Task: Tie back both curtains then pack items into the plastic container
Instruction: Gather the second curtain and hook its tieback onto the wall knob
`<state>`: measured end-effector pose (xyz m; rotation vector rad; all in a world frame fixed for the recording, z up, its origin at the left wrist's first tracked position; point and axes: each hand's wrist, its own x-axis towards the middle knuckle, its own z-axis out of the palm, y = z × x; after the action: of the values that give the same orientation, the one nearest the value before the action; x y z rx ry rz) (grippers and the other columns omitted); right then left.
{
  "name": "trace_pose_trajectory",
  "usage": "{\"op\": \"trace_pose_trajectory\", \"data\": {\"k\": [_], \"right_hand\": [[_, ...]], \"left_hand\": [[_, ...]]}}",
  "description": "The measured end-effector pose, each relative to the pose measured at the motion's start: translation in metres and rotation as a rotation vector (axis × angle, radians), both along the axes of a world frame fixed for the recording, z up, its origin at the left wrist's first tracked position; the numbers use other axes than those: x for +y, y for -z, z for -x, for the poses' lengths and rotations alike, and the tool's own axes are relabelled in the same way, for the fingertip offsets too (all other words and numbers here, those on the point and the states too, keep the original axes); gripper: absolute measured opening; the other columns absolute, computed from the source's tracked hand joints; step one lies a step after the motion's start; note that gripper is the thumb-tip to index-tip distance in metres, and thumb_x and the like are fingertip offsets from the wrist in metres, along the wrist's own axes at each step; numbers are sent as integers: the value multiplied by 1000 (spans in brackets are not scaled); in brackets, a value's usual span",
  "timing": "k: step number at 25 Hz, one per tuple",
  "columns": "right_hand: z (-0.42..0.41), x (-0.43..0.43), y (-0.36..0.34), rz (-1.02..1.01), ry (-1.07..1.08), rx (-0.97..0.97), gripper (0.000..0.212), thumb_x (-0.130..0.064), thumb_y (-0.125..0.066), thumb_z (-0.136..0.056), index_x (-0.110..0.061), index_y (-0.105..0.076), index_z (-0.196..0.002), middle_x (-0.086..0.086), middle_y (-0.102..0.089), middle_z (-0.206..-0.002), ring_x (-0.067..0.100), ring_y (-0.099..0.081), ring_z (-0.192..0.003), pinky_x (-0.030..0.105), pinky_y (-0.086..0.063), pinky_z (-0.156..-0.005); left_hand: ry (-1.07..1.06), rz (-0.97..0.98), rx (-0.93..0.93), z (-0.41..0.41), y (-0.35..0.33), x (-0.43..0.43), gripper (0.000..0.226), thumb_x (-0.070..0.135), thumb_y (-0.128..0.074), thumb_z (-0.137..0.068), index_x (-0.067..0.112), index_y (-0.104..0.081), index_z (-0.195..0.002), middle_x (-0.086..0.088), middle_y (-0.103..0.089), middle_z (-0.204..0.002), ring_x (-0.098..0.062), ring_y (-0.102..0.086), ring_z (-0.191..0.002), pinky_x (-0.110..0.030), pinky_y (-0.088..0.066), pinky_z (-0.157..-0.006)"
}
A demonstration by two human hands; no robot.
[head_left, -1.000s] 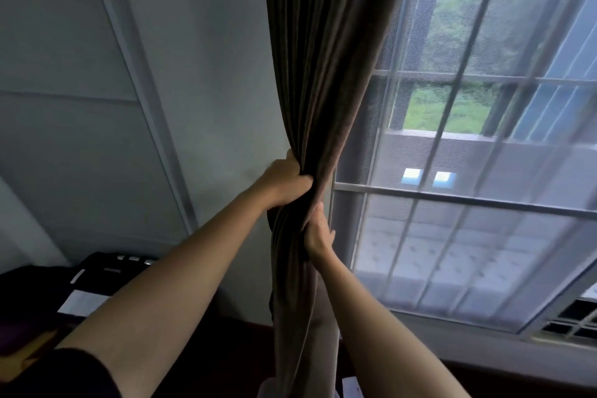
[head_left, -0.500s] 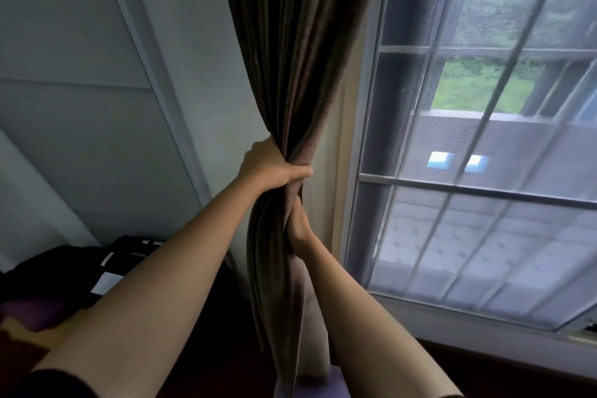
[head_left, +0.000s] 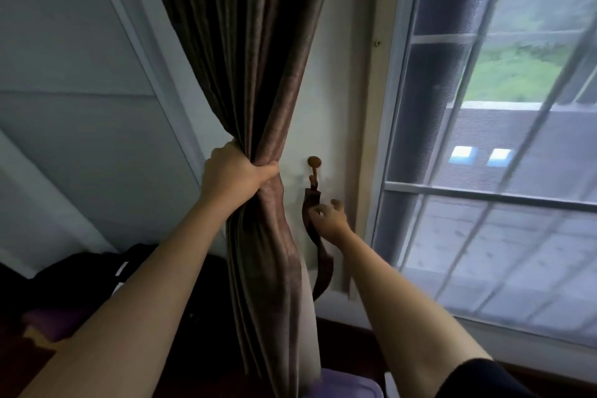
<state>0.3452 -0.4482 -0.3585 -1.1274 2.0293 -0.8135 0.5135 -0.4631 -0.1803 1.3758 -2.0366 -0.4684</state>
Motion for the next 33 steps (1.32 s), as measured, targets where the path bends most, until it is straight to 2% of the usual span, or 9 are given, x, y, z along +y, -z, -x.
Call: {"op": "trace_pose_trajectory", "data": {"k": [3, 6, 11, 16, 19, 22, 24, 29, 33], "right_hand": [[18, -33, 9, -108, -185, 140, 35, -38, -46, -91, -31, -60, -123, 8, -29, -149, 30, -30, -135, 39, -28, -114], [19, -42, 15, -74, -210, 124, 31, -33, -55, -86, -33, -65, -115, 4, -40, -136, 27, -39, -126, 37, -34, -110], [24, 8, 22, 121, -163, 82, 9, -25, -70, -72, -31, -67, -77, -1, -58, -100, 20, -57, -91, 29, -51, -77], [71, 76, 0, 170, -144, 186, 49, -40, -65, -67, -21, -41, -105, 3, -64, -80, 24, -60, -73, 34, -47, -65], [115, 105, -25, 46, -148, 382, 59, -65, -60, -72, -31, -43, -117, 3, -70, -84, 23, -64, -77, 35, -50, -69], [140, 125, -50, -97, -194, 721, 46, -68, -54, -77, -28, -61, -98, 2, -68, -88, 26, -64, -87, 31, -44, -63], [146, 132, -66, -113, -177, 817, 42, -67, -55, -77, -27, -62, -89, 1, -67, -90, 25, -61, -90, 29, -39, -61], [154, 140, -93, -66, -150, 812, 33, -56, -64, -76, -24, -65, -86, 6, -65, -84, 28, -60, -88, 30, -44, -64], [154, 138, -101, 48, -197, 719, 23, -42, -71, -73, -22, -59, -72, 2, -53, -69, 32, -59, -82, 35, -49, -67]], "left_hand": [[-26, 63, 21, -8, 5, -3, 50, 40, -74, -71, 8, -63, -108, -9, -69, -103, -25, -66, -91, -24, -43, -70], [-23, 94, 17, -12, 8, -4, 51, 42, -73, -71, 8, -63, -108, -10, -69, -103, -26, -66, -92, -26, -49, -74], [-38, 92, 26, -11, 6, 1, 53, 43, -73, -70, 8, -63, -108, -10, -70, -102, -27, -67, -93, -27, -50, -75], [34, 34, 12, 12, 12, 20, 51, 44, -74, -69, 7, -64, -103, -11, -70, -96, -28, -67, -89, -29, -52, -74], [83, 18, -9, 40, 20, 35, 56, 47, -73, -68, 9, -62, -106, -10, -70, -98, -30, -66, -91, -32, -52, -75], [131, -3, -3, 68, 27, 50, 59, 47, -73, -68, 10, -60, -112, -11, -69, -101, -31, -65, -93, -33, -51, -75], [146, -15, 12, 82, 31, 54, 59, 47, -72, -68, 11, -58, -113, -9, -69, -99, -30, -66, -91, -31, -52, -72], [26, -55, 36, 124, 33, 59, 60, 47, -68, -67, 13, -54, -114, -10, -67, -98, -34, -65, -91, -41, -56, -78], [-67, -49, 50, 160, 31, 73, 55, 40, -68, -72, 9, -51, -114, -14, -67, -100, -37, -62, -95, -38, -51, -76]]}}
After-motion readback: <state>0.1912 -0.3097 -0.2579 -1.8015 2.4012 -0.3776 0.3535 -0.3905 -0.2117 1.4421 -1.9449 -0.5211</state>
